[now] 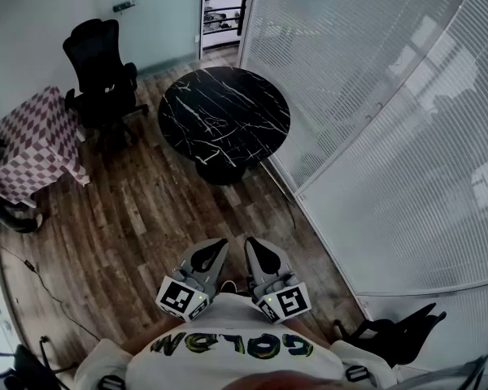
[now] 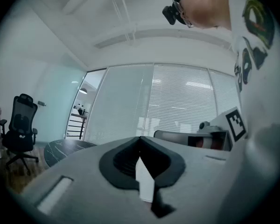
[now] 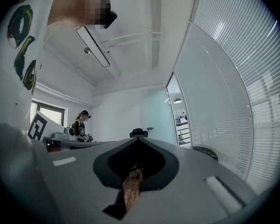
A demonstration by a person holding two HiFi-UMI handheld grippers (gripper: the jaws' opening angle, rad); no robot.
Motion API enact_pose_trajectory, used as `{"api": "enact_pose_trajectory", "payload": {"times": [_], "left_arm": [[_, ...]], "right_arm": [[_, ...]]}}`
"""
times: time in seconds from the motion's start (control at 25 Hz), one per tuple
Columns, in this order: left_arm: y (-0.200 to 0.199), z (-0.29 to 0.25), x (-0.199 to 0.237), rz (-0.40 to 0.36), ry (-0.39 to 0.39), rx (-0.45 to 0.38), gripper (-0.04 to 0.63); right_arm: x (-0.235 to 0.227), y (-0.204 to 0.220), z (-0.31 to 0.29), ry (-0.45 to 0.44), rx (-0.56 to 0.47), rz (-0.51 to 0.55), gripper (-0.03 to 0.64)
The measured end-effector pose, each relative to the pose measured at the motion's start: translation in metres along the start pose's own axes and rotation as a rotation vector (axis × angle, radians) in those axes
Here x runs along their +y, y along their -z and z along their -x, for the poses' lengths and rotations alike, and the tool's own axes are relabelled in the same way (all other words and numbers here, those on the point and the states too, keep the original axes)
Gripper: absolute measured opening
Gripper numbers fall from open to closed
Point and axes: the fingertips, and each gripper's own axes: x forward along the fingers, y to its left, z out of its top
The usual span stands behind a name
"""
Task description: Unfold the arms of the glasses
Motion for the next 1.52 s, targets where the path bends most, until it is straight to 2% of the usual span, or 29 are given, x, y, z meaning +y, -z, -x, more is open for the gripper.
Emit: {"api": "enact_pose_trajectory", "payload": {"times": [0.48,1.28,1.52], "left_arm": [[0.0,0.0,0.002,0.009,-0.011,-0.006,0.003],[0.026,-0.035,-0.052,0.02,-0.026,0.018,0.004],[0.032,-0.038,-0.053,0.025,-0.048,0.026,0.004]], "right_arm": [[0.001,-0.007,0.0,-0.002,-0.035,-0.031,0.002],[-0.046,0.011,0.053,0.023,0.012,-0.053,0.002],[-0.052,0.013,0.057,0.014,0.016,-0.056,0.002]]}}
